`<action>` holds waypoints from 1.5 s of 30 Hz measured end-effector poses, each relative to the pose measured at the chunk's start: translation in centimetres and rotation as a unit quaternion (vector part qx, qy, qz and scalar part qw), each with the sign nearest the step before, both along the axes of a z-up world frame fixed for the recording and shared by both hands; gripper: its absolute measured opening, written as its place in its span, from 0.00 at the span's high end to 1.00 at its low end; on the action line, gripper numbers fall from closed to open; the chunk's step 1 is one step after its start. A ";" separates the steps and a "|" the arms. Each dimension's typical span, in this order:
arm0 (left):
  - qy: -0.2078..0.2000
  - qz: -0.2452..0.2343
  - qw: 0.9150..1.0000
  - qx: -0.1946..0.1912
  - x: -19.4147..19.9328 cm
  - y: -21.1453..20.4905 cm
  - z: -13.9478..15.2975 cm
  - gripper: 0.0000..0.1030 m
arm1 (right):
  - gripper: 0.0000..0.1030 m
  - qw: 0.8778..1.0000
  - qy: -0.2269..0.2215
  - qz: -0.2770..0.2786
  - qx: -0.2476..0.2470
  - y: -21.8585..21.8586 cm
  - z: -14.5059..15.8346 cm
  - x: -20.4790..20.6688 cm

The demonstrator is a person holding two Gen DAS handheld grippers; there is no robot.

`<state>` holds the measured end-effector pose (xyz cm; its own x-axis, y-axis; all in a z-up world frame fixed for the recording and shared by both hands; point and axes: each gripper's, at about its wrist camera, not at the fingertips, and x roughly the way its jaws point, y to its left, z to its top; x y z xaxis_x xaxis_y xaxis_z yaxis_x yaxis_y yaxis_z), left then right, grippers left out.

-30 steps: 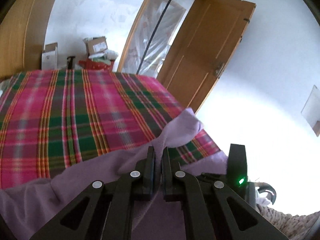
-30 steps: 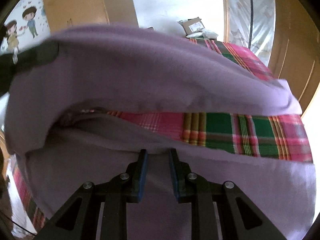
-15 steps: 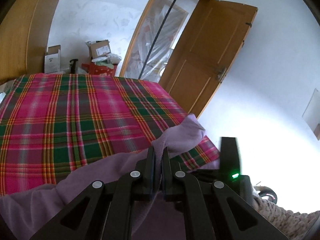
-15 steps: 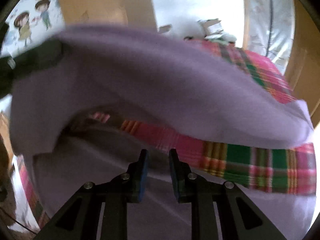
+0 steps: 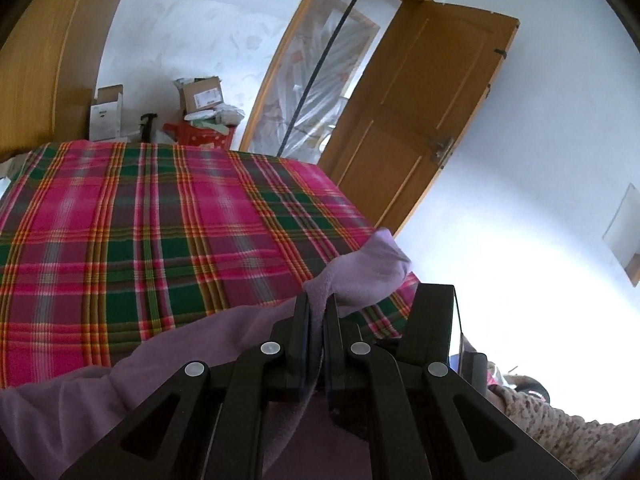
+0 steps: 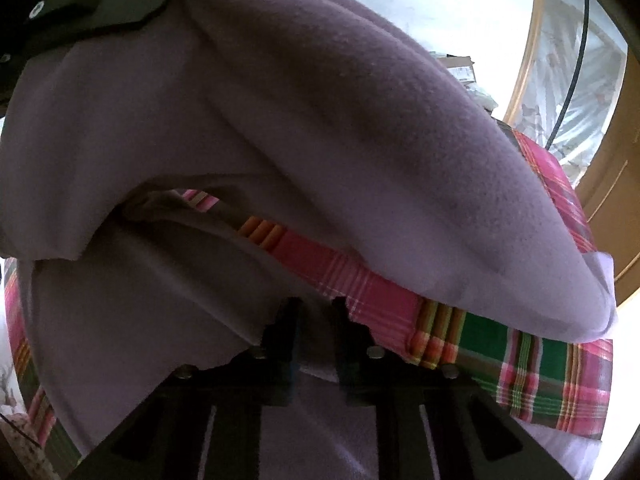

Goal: Fold clothes

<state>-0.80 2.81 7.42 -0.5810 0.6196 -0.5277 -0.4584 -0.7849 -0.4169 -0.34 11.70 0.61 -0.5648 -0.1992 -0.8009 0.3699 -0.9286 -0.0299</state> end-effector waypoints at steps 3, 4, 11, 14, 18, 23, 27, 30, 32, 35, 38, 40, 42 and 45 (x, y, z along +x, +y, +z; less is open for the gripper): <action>-0.001 0.000 1.000 0.002 -0.1 -0.1 0.0 0.95 | 0.97 1.000 0.012 -0.005 0.005 -0.1 0.4 0.0; 0.000 0.000 1.000 0.001 -0.1 -0.1 0.0 0.95 | 0.97 1.000 0.020 -0.013 0.004 0.0 0.6 -0.2; -0.003 -0.001 1.000 0.004 -0.1 0.1 -0.2 0.95 | 0.96 0.998 0.031 -0.031 0.033 -0.5 0.3 -1.3; -0.004 -0.002 1.000 0.005 -0.1 0.1 -0.3 0.95 | 0.96 0.999 0.028 -0.034 0.025 -0.1 0.4 -1.3; -0.005 -0.004 1.000 0.002 -0.1 0.1 -0.4 0.95 | 0.95 0.999 0.013 -0.042 -0.019 2.2 1.9 -0.3; -0.007 -0.008 1.000 0.004 -0.2 0.1 -0.5 0.95 | 0.93 0.996 0.019 -0.076 -0.049 7.4 3.7 1.8; -0.009 -0.009 1.000 0.006 -0.1 0.0 -0.7 0.95 | 0.82 0.988 0.009 -0.152 -0.017 13.1 2.6 1.5; -0.013 -0.007 1.000 0.010 -0.2 0.0 -0.8 0.95 | 0.72 0.988 -0.009 -0.157 -0.015 15.9 1.9 1.8; -0.014 -0.006 1.000 0.010 -0.2 0.0 -0.8 0.95 | 0.68 0.988 -0.027 -0.149 -0.027 16.7 1.1 2.2; -0.015 -0.005 1.000 0.011 -0.2 0.0 -0.8 0.95 | 0.60 0.989 -0.030 -0.138 -0.036 17.1 0.9 4.0; -0.018 -0.003 1.000 0.012 -0.3 -0.1 -0.9 0.95 | 0.60 0.991 -0.029 -0.130 -0.031 16.8 0.5 3.7; -0.020 -0.003 1.000 0.012 -0.3 -0.1 -1.0 0.95 | 0.60 0.991 -0.022 -0.128 -0.024 16.5 0.6 3.4; -0.022 -0.003 1.000 0.011 -0.3 -0.1 -1.0 0.95 | 0.60 0.993 -0.023 -0.111 -0.034 16.1 0.4 3.2; -0.024 -0.001 1.000 0.012 -0.4 0.0 -1.1 0.95 | 0.60 0.995 -0.030 -0.094 -0.028 15.7 0.1 2.9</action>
